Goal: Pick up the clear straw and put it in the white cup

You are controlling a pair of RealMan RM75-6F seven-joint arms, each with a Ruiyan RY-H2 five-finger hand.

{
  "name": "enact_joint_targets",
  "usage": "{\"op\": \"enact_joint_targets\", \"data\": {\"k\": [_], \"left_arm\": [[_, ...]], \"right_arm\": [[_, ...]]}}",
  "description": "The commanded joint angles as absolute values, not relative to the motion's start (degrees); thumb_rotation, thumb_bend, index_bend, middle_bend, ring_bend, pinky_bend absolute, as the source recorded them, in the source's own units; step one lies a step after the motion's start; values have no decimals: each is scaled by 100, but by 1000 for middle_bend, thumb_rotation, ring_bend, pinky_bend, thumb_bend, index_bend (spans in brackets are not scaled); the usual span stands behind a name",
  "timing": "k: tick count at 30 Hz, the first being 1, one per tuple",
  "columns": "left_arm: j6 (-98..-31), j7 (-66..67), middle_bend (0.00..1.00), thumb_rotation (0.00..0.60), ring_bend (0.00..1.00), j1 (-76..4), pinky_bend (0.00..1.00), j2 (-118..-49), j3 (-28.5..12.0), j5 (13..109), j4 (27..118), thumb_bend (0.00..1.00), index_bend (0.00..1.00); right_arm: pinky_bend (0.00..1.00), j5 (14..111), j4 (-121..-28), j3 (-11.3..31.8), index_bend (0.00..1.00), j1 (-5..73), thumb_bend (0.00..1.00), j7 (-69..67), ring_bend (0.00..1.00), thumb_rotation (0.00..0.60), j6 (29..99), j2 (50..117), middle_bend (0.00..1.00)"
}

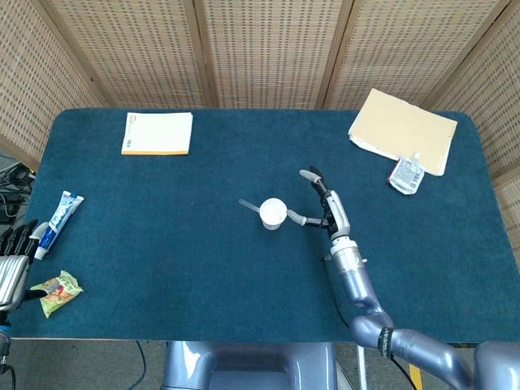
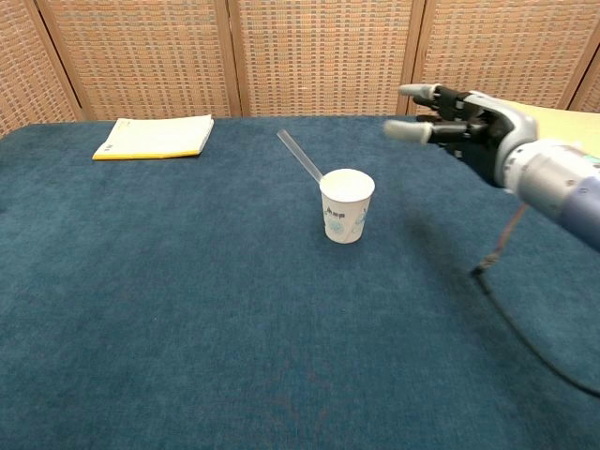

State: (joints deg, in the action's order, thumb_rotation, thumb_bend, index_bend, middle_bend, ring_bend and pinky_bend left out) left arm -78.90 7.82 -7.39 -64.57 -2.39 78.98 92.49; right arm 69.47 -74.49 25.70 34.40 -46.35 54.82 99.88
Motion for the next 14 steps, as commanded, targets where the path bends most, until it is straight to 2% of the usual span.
{"op": "enact_joint_targets", "data": {"k": [1, 3, 8, 11, 14], "left_arm": [[-7939, 864, 0, 600, 0, -724, 0, -6495, -250, 7886, 9266, 98, 0], [-7968, 899, 0, 600, 0, -717, 0, -6504, -249, 7900, 9275, 99, 0], [-8076, 1020, 0, 600, 0, -678, 0, -6532, -234, 7955, 9321, 98, 0], [-8110, 1100, 0, 600, 0, -662, 0, -6547, -212, 7991, 9355, 98, 0], [-8107, 1176, 0, 600, 0, -644, 0, -6561, -177, 7994, 9391, 98, 0]], "right_arm": [[0, 7371, -7736, 1690, 183, 2927, 299, -2837, 0, 600, 5761, 9060, 0], [0, 7434, -7839, 1513, 176, 2768, 283, -2313, 0, 600, 5988, 8875, 0], [0, 8036, -7514, 795, 115, 2122, 252, 404, 0, 600, 7392, 8556, 0], [0, 8165, -7662, 515, 71, 1759, 249, 1098, 0, 600, 7858, 8402, 0], [0, 8228, -7845, 332, 53, 1504, 248, 1166, 0, 600, 8072, 8241, 0]]}}
